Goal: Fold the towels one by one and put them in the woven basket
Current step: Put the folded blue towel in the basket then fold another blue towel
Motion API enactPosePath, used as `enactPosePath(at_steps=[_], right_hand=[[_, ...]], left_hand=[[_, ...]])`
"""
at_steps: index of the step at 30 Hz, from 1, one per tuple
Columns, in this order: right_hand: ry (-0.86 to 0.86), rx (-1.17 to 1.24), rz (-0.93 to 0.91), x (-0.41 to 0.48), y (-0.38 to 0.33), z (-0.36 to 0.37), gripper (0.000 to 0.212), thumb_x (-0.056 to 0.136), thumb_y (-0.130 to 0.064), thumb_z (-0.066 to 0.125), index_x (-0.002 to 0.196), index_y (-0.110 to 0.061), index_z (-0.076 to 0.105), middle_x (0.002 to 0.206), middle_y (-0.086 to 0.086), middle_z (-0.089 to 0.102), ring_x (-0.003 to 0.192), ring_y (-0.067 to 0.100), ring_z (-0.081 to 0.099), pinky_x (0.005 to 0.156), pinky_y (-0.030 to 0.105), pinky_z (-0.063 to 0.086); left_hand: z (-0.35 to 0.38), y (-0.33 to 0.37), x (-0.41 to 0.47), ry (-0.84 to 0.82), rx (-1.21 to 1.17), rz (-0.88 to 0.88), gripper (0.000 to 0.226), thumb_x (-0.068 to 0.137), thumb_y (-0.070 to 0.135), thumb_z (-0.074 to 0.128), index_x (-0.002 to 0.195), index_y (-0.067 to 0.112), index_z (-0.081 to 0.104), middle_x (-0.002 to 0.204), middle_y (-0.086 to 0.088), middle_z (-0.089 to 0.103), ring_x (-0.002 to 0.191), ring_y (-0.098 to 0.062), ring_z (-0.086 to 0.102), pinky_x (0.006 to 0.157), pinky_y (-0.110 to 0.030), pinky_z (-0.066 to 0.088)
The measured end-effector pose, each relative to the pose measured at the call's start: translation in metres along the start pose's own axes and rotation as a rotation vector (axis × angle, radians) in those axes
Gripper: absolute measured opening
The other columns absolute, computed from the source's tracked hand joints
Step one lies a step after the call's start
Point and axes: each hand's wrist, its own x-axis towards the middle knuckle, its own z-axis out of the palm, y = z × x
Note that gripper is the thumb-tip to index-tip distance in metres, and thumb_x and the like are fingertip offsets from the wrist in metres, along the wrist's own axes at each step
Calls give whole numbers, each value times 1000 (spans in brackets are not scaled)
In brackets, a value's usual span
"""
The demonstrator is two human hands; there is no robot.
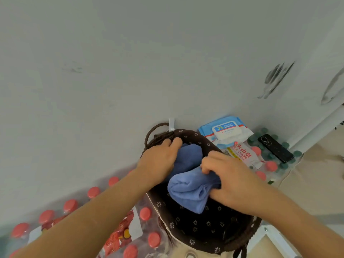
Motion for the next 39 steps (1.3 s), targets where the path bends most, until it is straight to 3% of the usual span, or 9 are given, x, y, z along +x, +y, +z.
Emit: enactPosePath(at_steps=[4, 7, 11, 17, 24, 28, 32, 35, 39], right_hand=[[15, -371, -216, 11, -9, 16, 41, 52, -19, 71, 75, -26, 38, 75, -8, 45, 64, 16, 50, 41, 26, 30], [-14, -475, -350, 20, -13, 31, 32, 52, -11, 72, 72, -21, 48, 72, -3, 50, 64, 17, 50, 36, 28, 31], [-75, -579, -468, 30, -15, 50, 14, 59, -11, 50, 69, -21, 55, 68, -2, 53, 63, 15, 52, 35, 26, 26], [-148, -699, -467, 49, 1, 61, 28, 45, -16, 81, 64, -22, 59, 63, -3, 56, 57, 14, 53, 39, 24, 17], [-127, -700, -486, 52, 8, 80, 24, 51, -15, 79, 63, -17, 58, 61, 0, 56, 55, 15, 53, 37, 23, 20], [-24, -643, -585, 46, 6, 80, 12, 66, -18, 69, 69, -19, 58, 61, -1, 59, 71, 18, 61, 34, 22, 32], [-64, -675, -572, 48, 5, 83, 16, 63, -19, 72, 68, -20, 57, 57, -1, 60, 69, 18, 61, 34, 22, 32], [-115, -695, -534, 49, 5, 83, 16, 59, -20, 74, 66, -21, 59, 53, -3, 58, 60, 15, 57, 38, 22, 20], [-235, -660, -467, 48, 9, 82, 25, 52, -24, 80, 69, -21, 63, 50, -4, 58, 54, 16, 57, 40, 22, 21]], left_hand=[[2, -4, 2, 70, 292, 186, 39, 79, 17, 65, 112, 26, 47, 92, -6, 50, 70, -25, 52, 50, -31, 29], [0, -9, 7, 23, 384, 251, 36, 68, 19, 75, 101, 25, 61, 80, -4, 52, 61, -20, 50, 46, -27, 25], [-4, -11, 16, -189, 413, 195, 40, 89, 14, 56, 128, 14, 44, 104, -10, 52, 83, -28, 58, 55, -33, 36], [-7, -2, 25, -385, 249, 137, 46, 92, 36, 46, 129, 9, 42, 114, -9, 50, 93, -27, 58, 64, -35, 40], [-7, -5, 28, -435, 221, 95, 64, 88, 36, 53, 141, 9, 30, 115, -12, 47, 94, -29, 57, 67, -37, 45], [-8, -9, 25, -376, 78, 52, 73, 85, 33, 57, 143, 10, 19, 108, -14, 53, 85, -29, 56, 69, -36, 45], [-13, -7, 18, -336, -58, 35, 56, 85, 22, 56, 135, 15, 32, 103, -11, 56, 84, -27, 57, 78, -43, 50], [-17, -12, 6, -419, -105, 47, 58, 83, 34, 58, 135, 18, 39, 122, -7, 52, 107, -25, 55, 91, -41, 46], [-15, -12, -5, -390, -37, 90, 53, 83, 48, 57, 122, 14, 48, 116, -3, 54, 103, -23, 56, 85, -40, 47]])
